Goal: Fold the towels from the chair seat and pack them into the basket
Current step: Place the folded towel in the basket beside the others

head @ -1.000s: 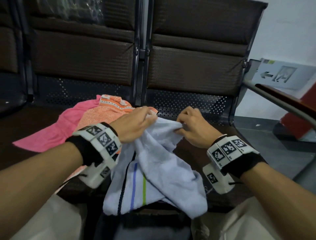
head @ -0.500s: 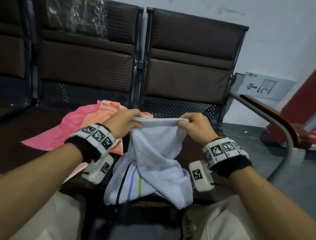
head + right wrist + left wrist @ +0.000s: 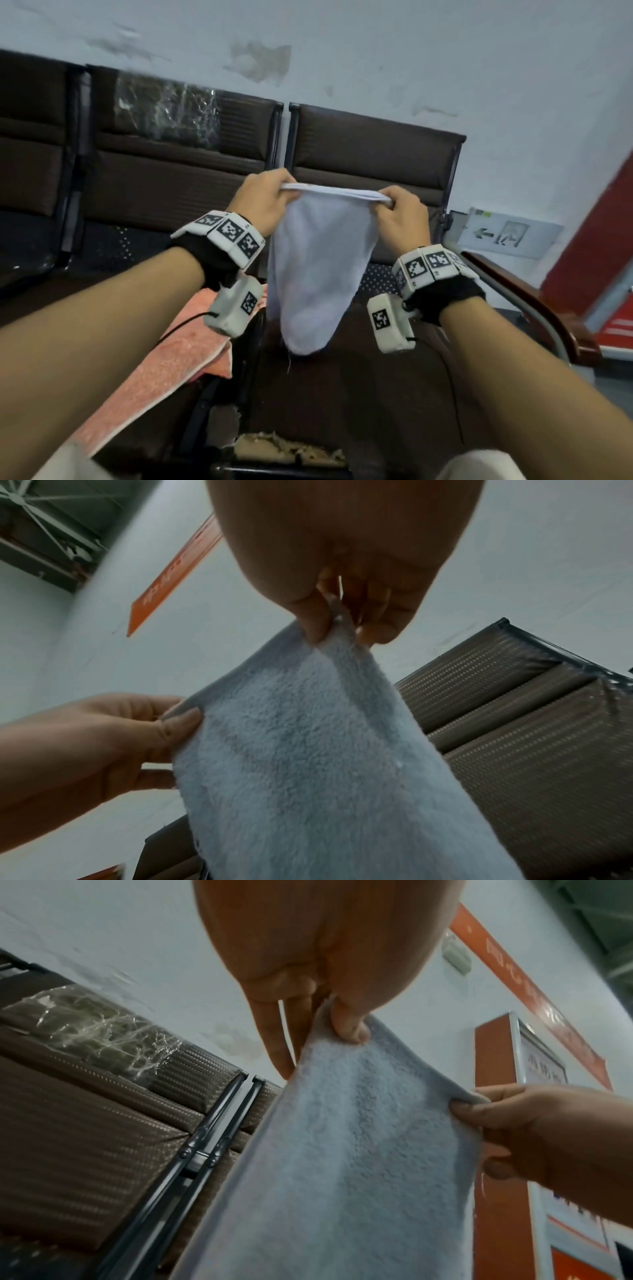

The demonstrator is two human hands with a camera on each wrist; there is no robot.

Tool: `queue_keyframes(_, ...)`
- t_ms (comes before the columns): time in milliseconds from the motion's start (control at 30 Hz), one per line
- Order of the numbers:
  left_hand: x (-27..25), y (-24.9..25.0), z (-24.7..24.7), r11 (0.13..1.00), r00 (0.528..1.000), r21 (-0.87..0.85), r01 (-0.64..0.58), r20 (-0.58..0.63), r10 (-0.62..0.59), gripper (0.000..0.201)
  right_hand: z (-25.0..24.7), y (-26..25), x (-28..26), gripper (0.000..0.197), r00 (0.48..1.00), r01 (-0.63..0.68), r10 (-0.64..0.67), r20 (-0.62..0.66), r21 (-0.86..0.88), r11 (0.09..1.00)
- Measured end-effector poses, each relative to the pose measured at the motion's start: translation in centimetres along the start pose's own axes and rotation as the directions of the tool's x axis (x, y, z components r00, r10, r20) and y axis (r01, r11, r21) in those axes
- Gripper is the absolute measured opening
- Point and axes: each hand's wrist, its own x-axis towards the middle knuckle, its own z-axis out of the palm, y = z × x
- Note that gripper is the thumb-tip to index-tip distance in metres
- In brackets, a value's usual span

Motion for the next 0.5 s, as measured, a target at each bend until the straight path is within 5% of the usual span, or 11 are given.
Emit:
queue_keyframes(167, -4.3, 1.2, 0.0, 0.998, 0.997, -0.062, 0.010, 0.071, -0.006, 0.009, -1.1, 1.8, -4.9, 0.011, 0.990, -0.061, 0.043, 0.134, 0.130, 0.990)
queue_keyframes(333, -12.6, 0.1, 2.0, 0.988, 0.955, -0.108, 0.114, 0.285, -0.079, 0.010, -2.0, 4.7, -12.5, 0.012, 0.881, -0.053, 0.111, 0.460, -0.137, 0.989)
queue_keyframes(400, -15.9, -0.6, 2.9, 0.986, 0.892, -0.103, 0.133, 0.447, -0.073, 0.010, -2.6, 5.6, -15.2, 0.013, 0.786, -0.103, 0.172, 0.594, -0.148, 0.984)
queue_keyframes(500, -19.6, -1.7, 3.9, 0.988, 0.731, -0.074, 0.133, 0.680, -0.048, 0.005, -3.5, 6.5, -18.0, 0.013, 0.626, -0.196, 0.220, 0.748, -0.122, 0.973)
